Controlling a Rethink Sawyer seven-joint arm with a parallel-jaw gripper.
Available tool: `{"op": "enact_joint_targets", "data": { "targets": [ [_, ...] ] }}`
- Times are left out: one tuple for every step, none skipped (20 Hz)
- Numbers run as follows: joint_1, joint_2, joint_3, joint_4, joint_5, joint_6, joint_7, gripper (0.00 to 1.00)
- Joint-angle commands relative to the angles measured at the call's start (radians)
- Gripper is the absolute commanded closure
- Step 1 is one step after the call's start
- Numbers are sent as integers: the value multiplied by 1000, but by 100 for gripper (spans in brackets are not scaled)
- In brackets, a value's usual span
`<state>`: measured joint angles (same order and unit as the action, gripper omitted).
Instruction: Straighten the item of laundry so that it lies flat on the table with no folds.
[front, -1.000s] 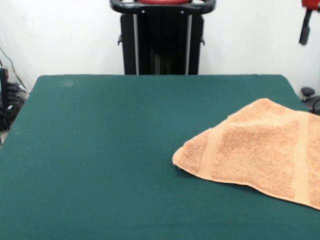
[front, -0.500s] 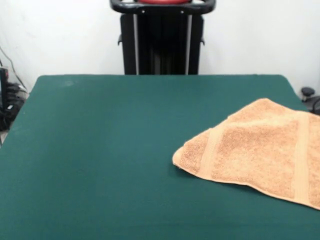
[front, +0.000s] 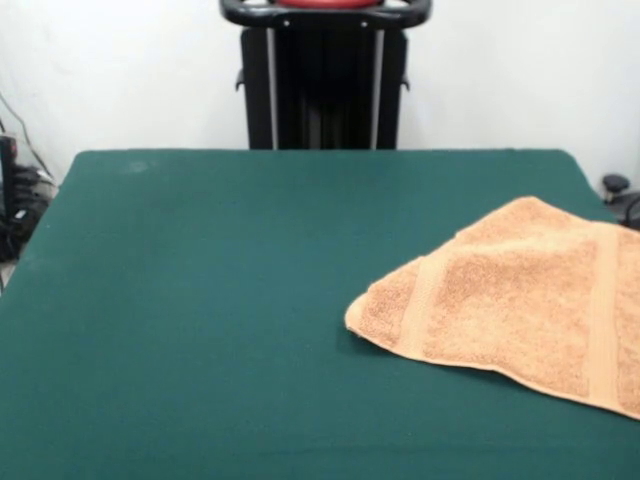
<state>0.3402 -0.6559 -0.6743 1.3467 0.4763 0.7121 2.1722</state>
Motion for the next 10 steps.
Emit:
{"op": "enact_joint_targets", "data": {
  "targets": [
    [-47, 104, 109, 93, -28, -92, 178, 0],
    [-57, 102, 121, 98, -31, -102, 159, 0],
    [-66, 104, 130, 100, -32, -110, 147, 0],
    [-74, 107, 138, 100, -34, -117, 138, 0],
    [-81, 112, 146, 102, -35, -131, 130, 0],
    [-83, 113, 148, 101, -37, -134, 128, 0],
    [-84, 114, 149, 100, -39, -137, 126, 0],
    [-86, 115, 150, 99, -41, -139, 124, 0],
    [-92, 117, 150, 95, -45, -137, 116, 0],
    [-91, 120, 144, 87, -50, -125, 114, 0]
  ]
}}
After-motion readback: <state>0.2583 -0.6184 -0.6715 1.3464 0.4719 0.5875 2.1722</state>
